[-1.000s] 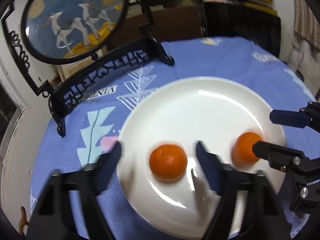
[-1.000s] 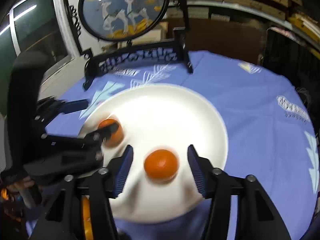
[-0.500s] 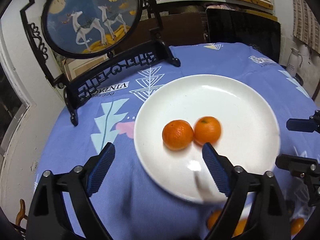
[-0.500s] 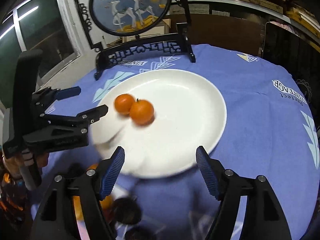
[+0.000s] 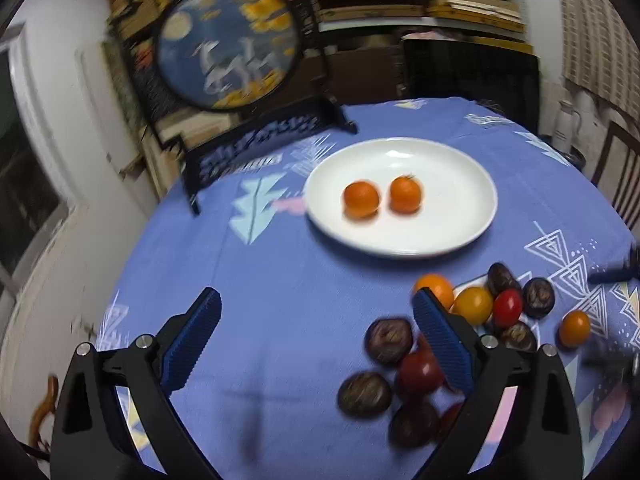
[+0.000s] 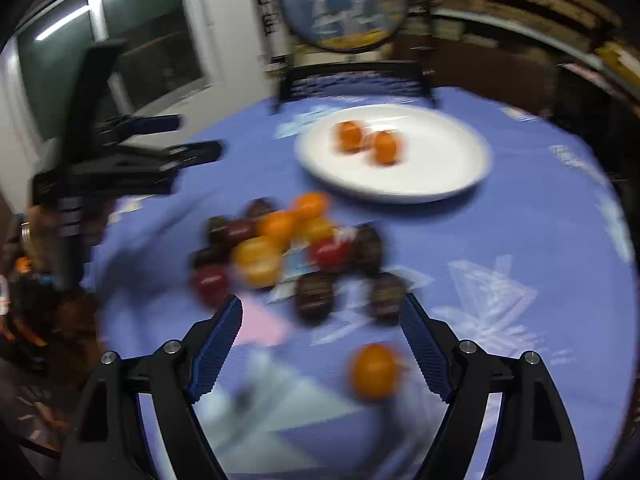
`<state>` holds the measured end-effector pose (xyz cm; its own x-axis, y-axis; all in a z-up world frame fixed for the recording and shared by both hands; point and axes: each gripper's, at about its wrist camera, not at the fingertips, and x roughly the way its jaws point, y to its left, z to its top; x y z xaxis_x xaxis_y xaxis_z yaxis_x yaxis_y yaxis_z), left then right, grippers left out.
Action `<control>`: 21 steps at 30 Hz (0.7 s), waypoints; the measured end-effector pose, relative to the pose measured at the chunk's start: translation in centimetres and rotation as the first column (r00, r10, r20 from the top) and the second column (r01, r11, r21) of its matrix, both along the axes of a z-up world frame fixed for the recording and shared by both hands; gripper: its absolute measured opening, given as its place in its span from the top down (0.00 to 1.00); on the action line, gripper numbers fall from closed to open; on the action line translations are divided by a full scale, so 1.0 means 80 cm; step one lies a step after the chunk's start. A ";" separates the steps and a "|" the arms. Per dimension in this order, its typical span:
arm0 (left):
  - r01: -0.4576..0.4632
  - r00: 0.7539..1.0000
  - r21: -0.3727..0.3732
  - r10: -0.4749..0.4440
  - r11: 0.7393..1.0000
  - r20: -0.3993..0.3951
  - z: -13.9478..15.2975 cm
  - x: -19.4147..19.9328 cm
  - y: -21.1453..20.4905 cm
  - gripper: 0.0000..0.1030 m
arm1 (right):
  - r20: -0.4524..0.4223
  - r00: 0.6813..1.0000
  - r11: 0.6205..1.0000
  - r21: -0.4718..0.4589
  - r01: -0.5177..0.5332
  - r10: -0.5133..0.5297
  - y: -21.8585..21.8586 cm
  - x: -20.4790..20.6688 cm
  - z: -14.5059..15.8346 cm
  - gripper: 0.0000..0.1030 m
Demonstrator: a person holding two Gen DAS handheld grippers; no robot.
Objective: Organize fruits
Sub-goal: 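Open both tools to set the oranges on the plate, then grasp a red plum with the right tool while the left tool grasps a dark brown fruit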
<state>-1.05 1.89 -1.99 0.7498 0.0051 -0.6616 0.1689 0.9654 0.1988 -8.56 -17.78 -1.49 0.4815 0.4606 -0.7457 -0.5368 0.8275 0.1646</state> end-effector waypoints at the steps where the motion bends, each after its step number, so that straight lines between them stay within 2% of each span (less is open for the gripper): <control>1: -0.021 1.000 -0.005 0.021 1.000 -0.010 -0.002 -0.002 0.008 0.08 | -0.028 0.999 0.998 0.039 -0.044 0.045 0.015 -0.005 -0.004 0.21; 3: -0.057 0.998 -0.015 0.056 0.998 -0.029 -0.007 -0.005 0.023 0.08 | -0.081 0.991 0.991 0.092 -0.095 0.103 0.043 -0.006 -0.014 0.21; 5: -0.069 0.997 -0.014 0.069 0.997 -0.036 -0.009 -0.010 0.032 0.08 | -0.102 0.987 0.990 0.079 -0.118 0.125 0.069 -0.003 -0.027 0.22; 7: -0.069 0.997 -0.013 0.069 0.998 -0.030 -0.011 -0.020 0.041 0.08 | -0.133 0.983 0.991 0.044 -0.125 0.130 0.090 0.007 -0.044 0.29; 10: -0.057 0.998 -0.018 0.056 0.998 -0.022 -0.012 -0.033 0.051 0.08 | -0.187 0.975 0.992 0.049 -0.114 0.121 0.106 0.023 -0.064 0.47; 11: -0.049 0.999 -0.023 0.049 0.999 -0.024 -0.012 -0.037 0.052 0.08 | -0.177 0.977 0.993 0.045 -0.110 0.116 0.108 0.025 -0.065 0.61; 12: -0.035 0.999 -0.032 0.034 0.999 -0.029 -0.013 -0.042 0.053 0.08 | -0.167 0.979 0.993 0.047 -0.110 0.116 0.108 0.025 -0.065 0.63; 17: 0.070 0.995 -0.063 -0.075 0.996 -0.069 -0.024 -0.064 0.035 0.08 | -0.134 0.985 0.994 0.040 -0.107 0.111 0.081 0.007 -0.049 0.63; 21: 0.181 0.973 -0.087 -0.191 0.980 -0.132 -0.046 -0.080 0.006 0.08 | -0.114 0.993 0.999 0.037 -0.035 0.039 0.039 0.003 -0.037 0.63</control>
<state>-7.42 2.33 -5.65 0.6339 -0.1785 -0.7526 0.3676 0.9256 0.0901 -8.33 -14.63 -4.42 0.3758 0.5036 -0.7779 -0.5431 0.7999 0.2554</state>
